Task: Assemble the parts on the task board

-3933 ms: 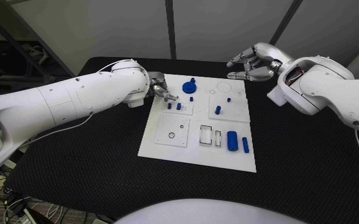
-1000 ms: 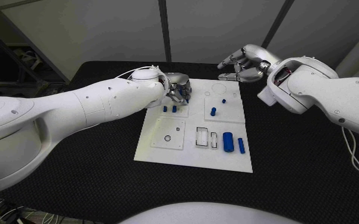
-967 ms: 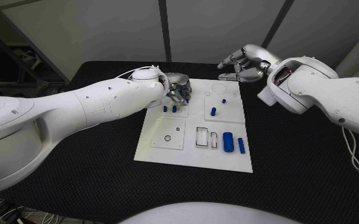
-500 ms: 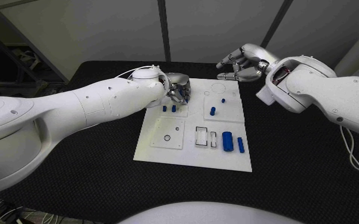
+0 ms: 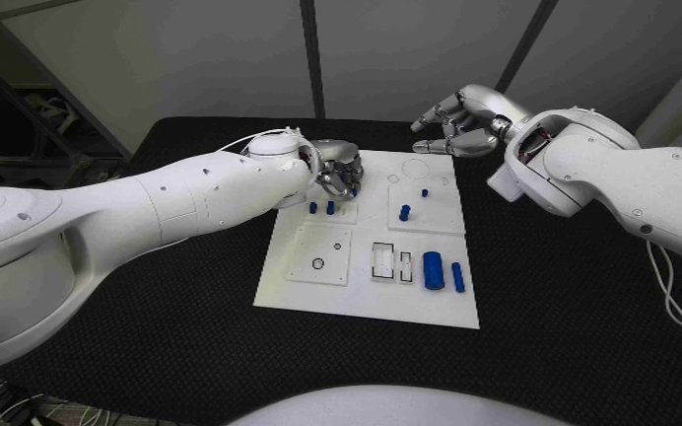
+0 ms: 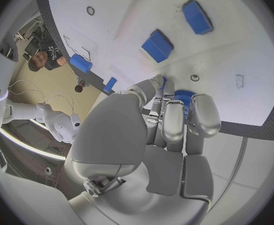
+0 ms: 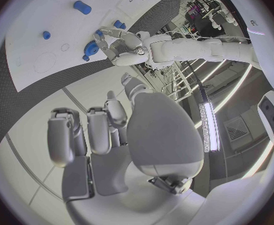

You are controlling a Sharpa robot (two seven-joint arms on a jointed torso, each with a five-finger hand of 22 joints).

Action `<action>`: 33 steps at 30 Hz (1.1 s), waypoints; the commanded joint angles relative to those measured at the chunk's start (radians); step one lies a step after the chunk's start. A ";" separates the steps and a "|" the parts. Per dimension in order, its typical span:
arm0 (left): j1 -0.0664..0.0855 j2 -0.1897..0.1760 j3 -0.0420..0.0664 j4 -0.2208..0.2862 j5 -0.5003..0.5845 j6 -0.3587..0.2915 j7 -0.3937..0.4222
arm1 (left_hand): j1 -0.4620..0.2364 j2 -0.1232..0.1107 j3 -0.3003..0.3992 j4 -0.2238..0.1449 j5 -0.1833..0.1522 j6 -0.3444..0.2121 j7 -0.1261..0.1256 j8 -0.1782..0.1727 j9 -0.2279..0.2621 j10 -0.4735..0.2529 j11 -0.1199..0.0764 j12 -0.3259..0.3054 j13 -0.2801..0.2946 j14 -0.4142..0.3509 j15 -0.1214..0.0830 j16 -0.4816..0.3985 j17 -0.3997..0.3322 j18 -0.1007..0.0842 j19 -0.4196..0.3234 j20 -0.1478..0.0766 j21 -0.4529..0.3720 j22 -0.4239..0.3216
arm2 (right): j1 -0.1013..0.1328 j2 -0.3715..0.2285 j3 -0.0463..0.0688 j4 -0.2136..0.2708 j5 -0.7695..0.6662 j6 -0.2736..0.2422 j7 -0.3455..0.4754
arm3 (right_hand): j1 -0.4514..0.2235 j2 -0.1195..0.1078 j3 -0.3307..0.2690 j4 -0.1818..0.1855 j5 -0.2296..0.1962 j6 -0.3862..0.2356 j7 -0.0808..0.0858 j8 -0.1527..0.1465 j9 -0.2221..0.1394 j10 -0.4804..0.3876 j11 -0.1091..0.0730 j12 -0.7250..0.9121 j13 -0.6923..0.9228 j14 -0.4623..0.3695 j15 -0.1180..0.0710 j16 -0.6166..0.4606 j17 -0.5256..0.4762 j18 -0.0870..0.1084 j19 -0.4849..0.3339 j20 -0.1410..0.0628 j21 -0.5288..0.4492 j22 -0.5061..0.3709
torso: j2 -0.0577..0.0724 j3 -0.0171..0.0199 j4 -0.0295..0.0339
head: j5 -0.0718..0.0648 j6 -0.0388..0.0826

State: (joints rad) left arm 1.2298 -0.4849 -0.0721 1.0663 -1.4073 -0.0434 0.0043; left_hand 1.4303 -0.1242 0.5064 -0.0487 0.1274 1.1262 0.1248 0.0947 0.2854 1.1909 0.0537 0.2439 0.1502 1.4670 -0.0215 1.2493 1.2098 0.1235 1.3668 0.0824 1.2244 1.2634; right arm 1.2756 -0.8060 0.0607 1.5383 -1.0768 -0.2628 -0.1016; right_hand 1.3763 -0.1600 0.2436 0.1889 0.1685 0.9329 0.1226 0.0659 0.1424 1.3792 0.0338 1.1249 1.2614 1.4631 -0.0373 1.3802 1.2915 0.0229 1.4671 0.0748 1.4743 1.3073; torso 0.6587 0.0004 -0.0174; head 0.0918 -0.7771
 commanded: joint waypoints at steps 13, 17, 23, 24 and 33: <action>0.001 -0.068 0.044 0.071 0.042 -0.078 0.030 | -0.018 0.001 0.000 -0.007 0.015 0.009 -0.001 -0.008 -0.002 0.011 -0.001 -0.006 -0.002 0.031 -0.006 0.002 -0.002 -0.035 0.012 -0.001 0.012 0.007 | 0.002 -0.002 0.001 -0.004 0.002 0.003 0.011 | -0.002 0.008 0.006 0.000 0.005 -0.005 0.000 -0.001 -0.001 -0.003 0.002 -0.003 0.000 0.044 -0.003 -0.005 0.001 0.009 0.030 -0.004 -0.004 0.149 | 0.000 -0.0002 0.0002 | 0.005 0.007; 0.001 -0.094 0.063 0.091 0.043 -0.064 0.019 | -0.020 0.000 0.000 -0.007 0.017 0.010 -0.001 -0.008 -0.003 0.011 -0.001 -0.007 -0.002 0.031 -0.006 0.002 -0.003 -0.035 0.012 -0.002 0.013 0.008 | 0.002 -0.004 0.001 -0.004 0.002 0.004 0.011 | -0.002 0.008 0.006 0.000 0.005 -0.005 0.000 -0.001 -0.001 -0.003 0.002 -0.003 0.000 0.044 -0.003 -0.005 0.001 0.009 0.030 -0.004 -0.004 0.149 | 0.000 0.0004 0.0007 | 0.006 0.007; 0.001 -0.140 0.074 0.114 0.048 -0.031 -0.001 | -0.022 -0.001 -0.001 -0.007 0.016 0.010 -0.001 -0.009 -0.003 0.011 -0.001 -0.007 -0.003 0.031 -0.006 0.001 -0.005 -0.035 0.012 -0.002 0.013 0.008 | 0.002 -0.006 0.001 -0.003 0.002 0.004 0.010 | -0.002 0.008 0.006 0.000 0.005 -0.005 0.000 -0.001 -0.001 -0.003 0.002 -0.003 0.000 0.044 -0.003 -0.005 0.001 0.009 0.030 -0.004 -0.004 0.149 | 0.000 0.0000 0.0026 | 0.008 0.007; 0.001 -0.146 0.074 0.116 0.049 -0.025 -0.004 | -0.022 -0.001 -0.001 -0.007 0.016 0.010 -0.001 -0.009 -0.003 0.011 -0.001 -0.007 -0.003 0.031 -0.006 0.001 -0.005 -0.035 0.012 -0.002 0.013 0.008 | 0.002 -0.006 0.001 -0.003 0.002 0.004 0.010 | -0.002 0.008 0.006 0.000 0.005 -0.005 0.000 -0.001 -0.001 -0.003 0.002 -0.003 0.000 0.044 -0.003 -0.005 0.001 0.009 0.030 -0.004 -0.004 0.149 | 0.000 -0.0004 0.0025 | 0.009 0.007; 0.001 -0.179 0.076 0.127 0.051 0.038 -0.038 | -0.032 0.001 -0.001 -0.008 -0.011 0.008 -0.001 -0.016 -0.009 0.007 0.000 -0.015 -0.007 0.030 -0.005 -0.004 -0.013 -0.033 0.007 -0.001 0.007 0.004 | 0.002 -0.007 0.001 -0.004 0.002 0.004 0.010 | -0.002 0.008 0.006 0.000 0.005 -0.005 0.000 -0.001 -0.001 -0.003 0.002 -0.003 0.000 0.044 -0.003 -0.005 0.001 0.009 0.030 -0.004 -0.004 0.149 | 0.000 -0.0005 -0.0007 | 0.012 0.003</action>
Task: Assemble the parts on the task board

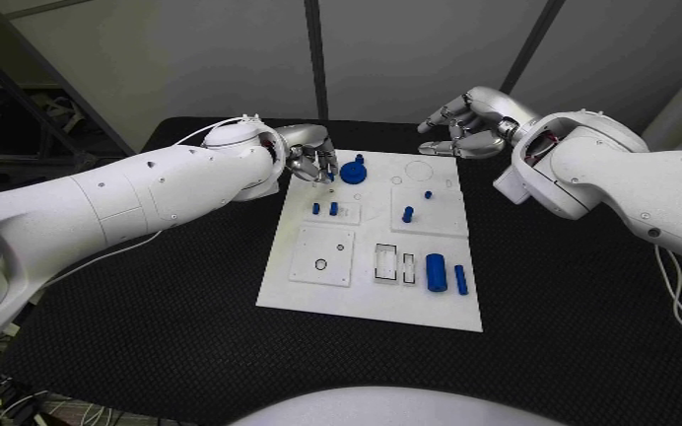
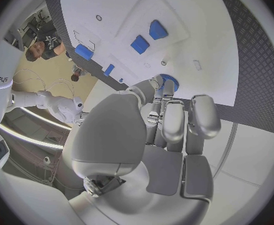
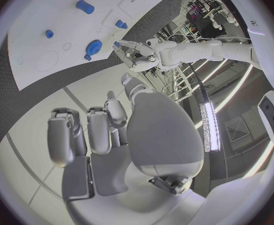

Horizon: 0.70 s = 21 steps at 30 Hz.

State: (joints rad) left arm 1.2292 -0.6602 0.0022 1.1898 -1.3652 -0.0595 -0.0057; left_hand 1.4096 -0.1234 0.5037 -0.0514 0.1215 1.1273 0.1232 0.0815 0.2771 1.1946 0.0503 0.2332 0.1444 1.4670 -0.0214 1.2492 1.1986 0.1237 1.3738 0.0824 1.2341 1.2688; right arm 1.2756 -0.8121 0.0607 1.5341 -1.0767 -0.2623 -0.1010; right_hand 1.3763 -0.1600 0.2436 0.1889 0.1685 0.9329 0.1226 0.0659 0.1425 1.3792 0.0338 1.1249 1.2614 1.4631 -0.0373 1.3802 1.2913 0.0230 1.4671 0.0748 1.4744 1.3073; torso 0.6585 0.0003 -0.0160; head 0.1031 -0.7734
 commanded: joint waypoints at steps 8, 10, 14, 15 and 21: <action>0.001 -0.010 0.001 0.005 0.009 0.069 -0.028 | -0.012 -0.001 0.001 -0.006 -0.009 0.006 0.001 -0.004 -0.002 0.004 0.004 -0.006 -0.002 0.029 -0.005 -0.006 -0.005 -0.033 -0.001 -0.001 -0.003 -0.001 | 0.002 0.001 0.001 0.000 0.002 0.004 0.009 | -0.002 0.008 0.006 0.000 0.005 -0.005 0.000 -0.001 -0.001 -0.003 0.002 -0.003 0.000 0.044 -0.003 -0.005 0.001 0.008 0.030 -0.004 -0.004 0.149 | 0.001 -0.0002 -0.0018 | 0.004 -0.001; 0.001 -0.007 0.001 0.004 0.009 0.068 -0.025 | -0.013 -0.002 0.001 -0.006 -0.009 0.006 0.001 -0.004 -0.002 0.004 0.004 -0.006 -0.002 0.029 -0.005 -0.005 -0.004 -0.033 -0.001 -0.001 -0.003 -0.001 | 0.002 0.001 0.001 0.000 0.002 0.005 0.009 | -0.003 0.010 0.007 0.000 0.005 -0.003 0.000 0.000 -0.002 -0.001 0.002 0.001 0.002 0.045 -0.003 -0.004 0.003 0.008 0.031 -0.004 -0.003 0.151 | 0.001 -0.0001 -0.0022 | 0.004 -0.001; 0.000 -0.002 0.001 0.000 0.009 0.070 -0.025 | -0.013 -0.002 0.001 -0.007 -0.010 0.006 0.001 -0.004 -0.002 0.004 0.004 -0.006 -0.002 0.029 -0.005 -0.005 -0.005 -0.033 0.000 -0.001 -0.002 0.001 | 0.002 0.002 0.001 0.000 0.002 0.005 0.009 | -0.003 0.010 0.007 0.000 0.005 -0.003 0.000 0.000 -0.002 -0.001 0.002 0.001 0.002 0.045 -0.003 -0.004 0.003 0.008 0.031 -0.004 -0.003 0.151 | 0.001 0.0002 -0.0034 | 0.002 -0.003; 0.000 -0.001 0.001 -0.002 0.009 0.071 -0.026 | -0.013 -0.003 0.001 -0.007 -0.010 0.006 0.001 -0.004 -0.003 0.004 0.004 -0.006 -0.002 0.029 -0.005 -0.005 -0.005 -0.033 0.000 -0.001 -0.002 0.000 | 0.002 0.002 0.001 0.000 0.002 0.005 0.009 | -0.003 0.010 0.007 0.000 0.005 -0.003 0.000 0.000 -0.002 -0.001 0.002 0.001 0.002 0.045 -0.003 -0.004 0.003 0.008 0.031 -0.004 -0.003 0.151 | 0.001 -0.0001 -0.0034 | 0.002 -0.002; -0.003 0.010 0.001 -0.011 0.009 0.074 -0.029 | -0.013 -0.004 0.000 -0.008 -0.011 0.006 0.001 -0.004 -0.003 0.004 0.004 -0.006 -0.002 0.029 -0.005 -0.006 -0.005 -0.033 -0.001 -0.001 -0.002 0.000 | 0.002 0.003 0.001 -0.001 0.002 0.005 0.009 | -0.003 0.010 0.007 0.000 0.005 -0.003 0.000 0.000 -0.002 -0.001 0.002 0.001 0.002 0.045 -0.003 -0.004 0.003 0.008 0.031 -0.004 -0.003 0.151 | 0.000 0.0002 -0.0015 | 0.002 -0.002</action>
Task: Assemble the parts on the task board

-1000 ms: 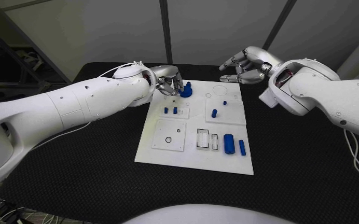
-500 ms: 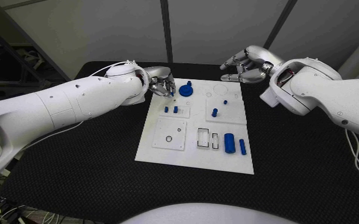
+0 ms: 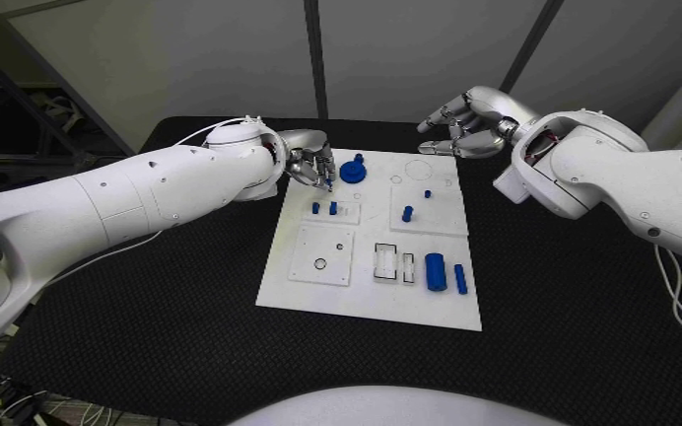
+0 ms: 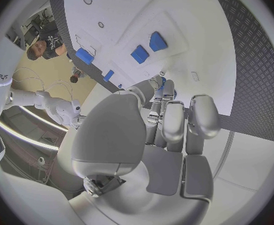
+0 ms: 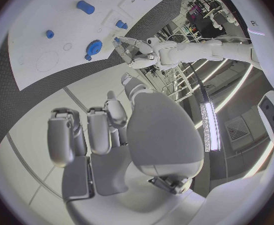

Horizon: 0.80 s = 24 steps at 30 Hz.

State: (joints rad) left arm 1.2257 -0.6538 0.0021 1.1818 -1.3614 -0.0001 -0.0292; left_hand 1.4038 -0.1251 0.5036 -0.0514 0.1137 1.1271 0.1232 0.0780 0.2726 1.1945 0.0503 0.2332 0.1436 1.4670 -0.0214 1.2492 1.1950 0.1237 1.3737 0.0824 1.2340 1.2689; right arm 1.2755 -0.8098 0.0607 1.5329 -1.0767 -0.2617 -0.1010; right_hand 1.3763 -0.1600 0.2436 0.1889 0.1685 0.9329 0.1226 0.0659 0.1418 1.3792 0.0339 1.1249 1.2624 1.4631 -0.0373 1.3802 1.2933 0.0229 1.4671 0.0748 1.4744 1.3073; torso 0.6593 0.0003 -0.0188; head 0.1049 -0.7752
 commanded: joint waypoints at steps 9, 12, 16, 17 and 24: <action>-0.002 0.013 0.000 -0.009 0.005 0.025 -0.009 | -0.006 -0.003 0.000 -0.010 -0.005 0.006 0.001 -0.002 0.001 0.004 0.004 -0.007 -0.002 0.029 -0.005 -0.005 -0.001 -0.033 -0.001 -0.001 -0.003 0.000 | 0.002 0.002 0.001 0.001 0.002 0.004 0.009 | -0.003 0.010 0.007 0.000 0.005 -0.003 0.000 0.000 -0.001 -0.001 0.002 0.001 0.001 0.045 -0.003 -0.004 0.001 0.008 0.031 -0.004 -0.003 0.151 | -0.001 0.0003 0.0000 | -0.001 0.000; -0.003 0.016 0.000 -0.011 0.005 0.030 -0.013 | -0.007 -0.004 0.000 -0.010 -0.006 0.005 0.001 -0.003 0.000 0.004 0.004 -0.007 -0.002 0.029 -0.005 -0.004 -0.001 -0.033 -0.001 -0.001 -0.003 0.000 | 0.002 0.002 0.001 0.001 0.002 0.004 0.009 | -0.003 0.010 0.007 0.000 0.005 -0.003 0.000 0.000 -0.001 -0.001 0.002 0.001 0.001 0.045 -0.003 -0.004 0.001 0.008 0.031 -0.004 -0.003 0.151 | -0.001 0.0003 -0.0001 | 0.000 0.001; -0.003 0.020 -0.002 -0.017 0.005 0.038 -0.020 | -0.006 -0.004 0.001 -0.011 -0.007 0.004 0.002 -0.003 -0.001 0.003 0.004 -0.008 -0.002 0.029 -0.004 -0.004 0.000 -0.033 -0.001 0.000 -0.003 0.000 | 0.002 0.001 0.001 0.002 0.002 0.004 0.009 | -0.003 0.010 0.007 0.000 0.005 -0.003 0.000 0.000 -0.001 -0.001 0.002 0.001 0.001 0.045 -0.003 -0.004 0.001 0.008 0.031 -0.004 -0.003 0.151 | 0.000 0.0005 0.0009 | -0.001 0.001; -0.004 0.020 -0.002 -0.018 0.005 0.039 -0.021 | -0.006 -0.004 0.001 -0.011 -0.008 0.004 0.002 -0.004 -0.001 0.003 0.005 -0.009 -0.003 0.029 -0.004 -0.004 -0.001 -0.033 -0.002 0.000 -0.003 0.000 | 0.002 0.001 0.001 0.003 0.002 0.004 0.008 | -0.003 0.010 0.007 0.000 0.005 -0.003 0.000 0.000 -0.001 -0.001 0.002 0.001 0.001 0.045 -0.003 -0.004 0.001 0.008 0.031 -0.004 -0.003 0.151 | 0.000 0.0005 0.0009 | -0.001 0.001; -0.004 0.025 -0.004 -0.023 0.004 0.047 -0.024 | -0.006 -0.004 0.001 -0.012 -0.009 0.003 0.002 -0.005 -0.001 0.002 0.005 -0.009 -0.003 0.029 -0.004 -0.005 -0.003 -0.032 -0.004 0.000 -0.006 -0.002 | 0.002 -0.002 0.001 0.006 0.001 0.004 0.006 | -0.003 0.010 0.007 0.000 0.005 -0.003 0.000 0.000 -0.001 -0.001 0.002 0.001 0.001 0.045 -0.003 -0.004 0.001 0.008 0.031 -0.004 -0.003 0.151 | 0.000 0.0006 -0.0004 | 0.001 0.000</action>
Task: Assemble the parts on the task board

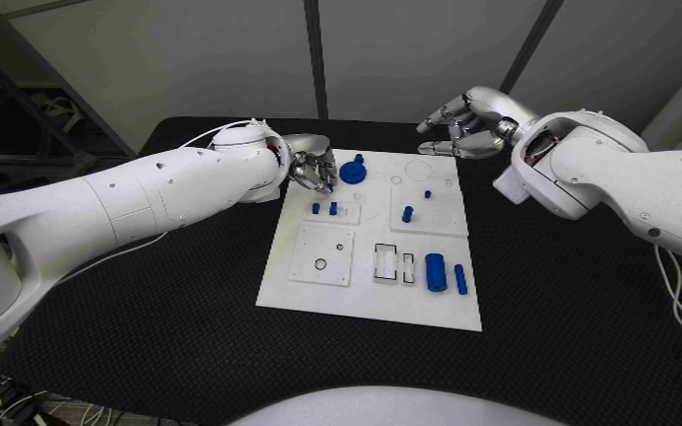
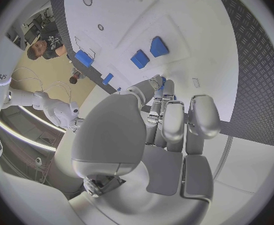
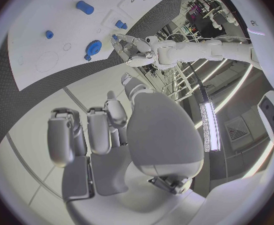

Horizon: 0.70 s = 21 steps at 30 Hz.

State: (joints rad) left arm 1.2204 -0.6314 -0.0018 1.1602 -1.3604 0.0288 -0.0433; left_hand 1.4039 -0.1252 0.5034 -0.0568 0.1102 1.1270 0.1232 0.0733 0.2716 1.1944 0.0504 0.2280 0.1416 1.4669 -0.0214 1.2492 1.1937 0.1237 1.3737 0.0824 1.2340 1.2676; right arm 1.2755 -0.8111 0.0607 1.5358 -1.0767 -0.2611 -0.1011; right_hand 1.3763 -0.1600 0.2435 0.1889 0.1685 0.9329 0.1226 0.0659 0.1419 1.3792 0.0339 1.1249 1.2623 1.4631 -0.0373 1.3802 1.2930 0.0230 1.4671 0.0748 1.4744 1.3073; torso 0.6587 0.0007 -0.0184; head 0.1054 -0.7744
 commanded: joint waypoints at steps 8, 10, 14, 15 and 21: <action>0.000 0.010 -0.001 -0.006 -0.006 0.030 -0.014 | -0.006 -0.005 0.002 -0.007 -0.006 0.003 0.002 0.000 -0.001 0.002 0.005 -0.004 -0.001 0.029 -0.004 -0.005 -0.002 -0.032 -0.003 0.000 -0.006 -0.001 | 0.002 -0.002 0.001 0.007 0.001 0.004 0.005 | -0.003 0.010 0.007 0.000 0.005 -0.003 0.000 0.000 -0.001 -0.001 0.002 0.001 0.001 0.045 -0.003 -0.004 0.001 0.008 0.031 -0.004 -0.003 0.151 | 0.000 0.0005 0.0004 | 0.000 -0.002; 0.000 0.011 -0.001 -0.007 -0.007 0.032 -0.014 | -0.006 -0.005 0.002 -0.007 -0.006 0.003 0.002 0.000 -0.001 0.002 0.005 -0.004 -0.001 0.029 -0.004 -0.005 -0.002 -0.032 -0.003 0.000 -0.006 -0.001 | 0.002 -0.002 0.001 0.007 0.001 0.004 0.005 | -0.003 0.010 0.007 0.000 0.005 -0.003 0.000 0.000 -0.001 -0.001 0.002 0.001 0.001 0.045 -0.003 -0.004 0.001 0.008 0.031 -0.004 -0.003 0.151 | 0.000 0.0002 0.0008 | -0.001 -0.003; 0.000 0.013 -0.002 -0.009 -0.008 0.033 -0.013 | -0.006 -0.005 0.002 -0.008 -0.006 0.003 0.002 -0.001 -0.001 0.002 0.005 -0.005 -0.001 0.029 -0.004 -0.005 -0.002 -0.032 -0.004 0.000 -0.006 -0.001 | 0.002 -0.002 0.001 0.008 0.001 0.004 0.005 | -0.003 0.010 0.007 0.000 0.005 -0.003 0.000 0.000 -0.001 -0.001 0.002 0.001 0.001 0.045 -0.003 -0.004 0.001 0.008 0.031 -0.004 -0.003 0.151 | 0.000 0.0002 0.0008 | 0.000 -0.002; -0.001 0.014 -0.002 -0.009 -0.008 0.034 -0.013 | -0.006 -0.005 0.002 -0.008 -0.006 0.003 0.002 -0.001 -0.001 0.002 0.005 -0.005 -0.001 0.029 -0.004 -0.005 -0.002 -0.032 -0.004 0.000 -0.006 -0.001 | 0.002 -0.002 0.001 0.008 0.001 0.004 0.005 | -0.003 0.010 0.007 0.000 0.005 -0.003 0.000 0.000 -0.001 -0.001 0.002 0.001 0.001 0.045 -0.003 -0.004 0.001 0.008 0.031 -0.004 -0.003 0.151 | 0.000 0.0002 0.0008 | 0.000 -0.002; -0.002 0.019 -0.005 -0.017 -0.008 0.037 -0.016 | -0.006 -0.005 0.002 -0.008 -0.006 0.003 0.002 -0.001 -0.001 0.002 0.005 -0.005 -0.001 0.029 -0.004 -0.005 -0.002 -0.032 -0.004 0.000 -0.006 -0.001 | 0.002 -0.002 0.001 0.008 0.001 0.004 0.006 | -0.003 0.010 0.007 0.000 0.005 -0.003 0.000 0.000 -0.001 -0.001 0.002 0.001 0.001 0.045 -0.003 -0.004 0.001 0.008 0.031 -0.004 -0.003 0.151 | 0.001 0.0006 -0.0001 | -0.001 -0.002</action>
State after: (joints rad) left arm 1.2200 -0.6136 -0.0052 1.1439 -1.3639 0.0452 -0.0516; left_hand 1.4040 -0.1251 0.5061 -0.0595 0.1102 1.1269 0.1232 0.0667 0.2694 1.1939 0.0509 0.2279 0.1415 1.4670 -0.0214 1.2492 1.1939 0.1237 1.3737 0.0824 1.2340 1.2677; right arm 1.2755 -0.8126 0.0607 1.5415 -1.0769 -0.2609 -0.1019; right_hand 1.3763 -0.1600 0.2436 0.1888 0.1685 0.9329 0.1226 0.0659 0.1420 1.3792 0.0338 1.1249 1.2622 1.4631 -0.0373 1.3802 1.2929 0.0229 1.4671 0.0748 1.4744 1.3073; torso 0.6590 0.0009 -0.0181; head 0.1049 -0.7770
